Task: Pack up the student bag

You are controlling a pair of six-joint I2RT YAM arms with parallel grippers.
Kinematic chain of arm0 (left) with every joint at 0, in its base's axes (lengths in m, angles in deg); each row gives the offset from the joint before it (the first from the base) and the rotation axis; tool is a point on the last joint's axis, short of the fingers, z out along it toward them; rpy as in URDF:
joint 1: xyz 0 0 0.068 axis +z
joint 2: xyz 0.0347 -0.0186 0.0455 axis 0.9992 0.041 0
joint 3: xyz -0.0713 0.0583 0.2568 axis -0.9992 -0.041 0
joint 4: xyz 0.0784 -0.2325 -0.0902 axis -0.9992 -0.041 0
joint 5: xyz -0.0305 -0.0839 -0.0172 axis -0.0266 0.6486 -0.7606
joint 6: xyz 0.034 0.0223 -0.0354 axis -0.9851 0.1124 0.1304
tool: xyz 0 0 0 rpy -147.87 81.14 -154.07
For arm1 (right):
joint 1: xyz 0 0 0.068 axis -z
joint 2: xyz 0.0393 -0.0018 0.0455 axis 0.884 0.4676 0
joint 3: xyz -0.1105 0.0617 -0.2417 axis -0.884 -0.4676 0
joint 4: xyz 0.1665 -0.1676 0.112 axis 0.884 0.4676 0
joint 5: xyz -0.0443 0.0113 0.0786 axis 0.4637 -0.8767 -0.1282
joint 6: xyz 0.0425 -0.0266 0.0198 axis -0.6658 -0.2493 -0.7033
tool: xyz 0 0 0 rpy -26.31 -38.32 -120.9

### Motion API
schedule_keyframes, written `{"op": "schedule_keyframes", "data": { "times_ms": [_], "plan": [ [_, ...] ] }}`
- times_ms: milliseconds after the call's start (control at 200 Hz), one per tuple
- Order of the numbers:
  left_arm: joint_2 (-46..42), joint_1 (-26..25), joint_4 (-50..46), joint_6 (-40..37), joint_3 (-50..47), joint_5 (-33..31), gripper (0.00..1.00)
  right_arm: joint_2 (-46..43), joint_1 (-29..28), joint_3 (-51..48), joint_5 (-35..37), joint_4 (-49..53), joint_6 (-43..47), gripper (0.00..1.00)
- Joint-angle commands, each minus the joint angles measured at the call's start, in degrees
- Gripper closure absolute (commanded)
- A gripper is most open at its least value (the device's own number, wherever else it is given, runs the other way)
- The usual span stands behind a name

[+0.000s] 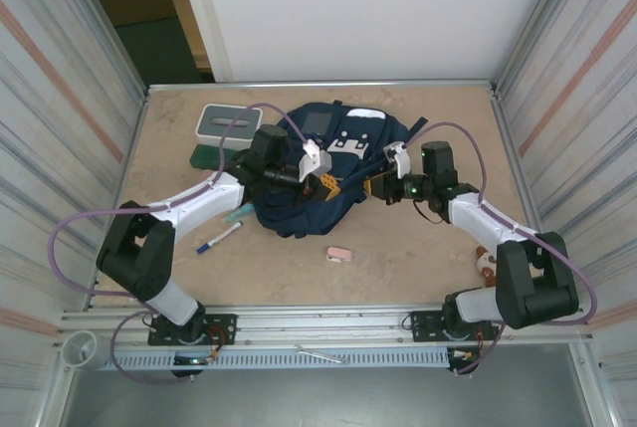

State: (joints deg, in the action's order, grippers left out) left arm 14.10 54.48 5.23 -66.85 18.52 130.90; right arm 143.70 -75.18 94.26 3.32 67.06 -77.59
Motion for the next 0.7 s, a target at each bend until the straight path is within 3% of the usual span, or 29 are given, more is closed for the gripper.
{"op": "schedule_keyframes", "data": {
  "times_ms": [0,135,255,456,586,691],
  "plan": [
    [-2.6,0.3,5.1,-0.9,1.6,3.9,1.0,-0.6,1.9,-0.7,9.8,2.9,-2.8,0.99],
    [-2.6,0.4,5.7,-0.9,1.3,4.5,1.0,2.0,4.5,1.6,16.4,7.1,-6.8,0.99],
    [-2.0,0.4,5.9,-0.9,1.3,4.4,1.0,3.8,6.1,4.0,17.2,9.8,-9.1,0.93],
    [-0.6,0.2,6.0,-0.7,1.8,4.5,1.0,-1.5,7.5,3.5,6.2,8.8,-10.9,0.5],
    [0.3,-0.2,5.9,-0.7,2.2,4.6,1.0,-1.6,12.0,5.6,2.5,8.3,-21.1,0.34],
    [1.0,-0.6,5.9,-0.9,2.6,4.6,1.0,4.1,13.8,9.4,2.9,7.8,-30.5,0.24]
  ]
}}
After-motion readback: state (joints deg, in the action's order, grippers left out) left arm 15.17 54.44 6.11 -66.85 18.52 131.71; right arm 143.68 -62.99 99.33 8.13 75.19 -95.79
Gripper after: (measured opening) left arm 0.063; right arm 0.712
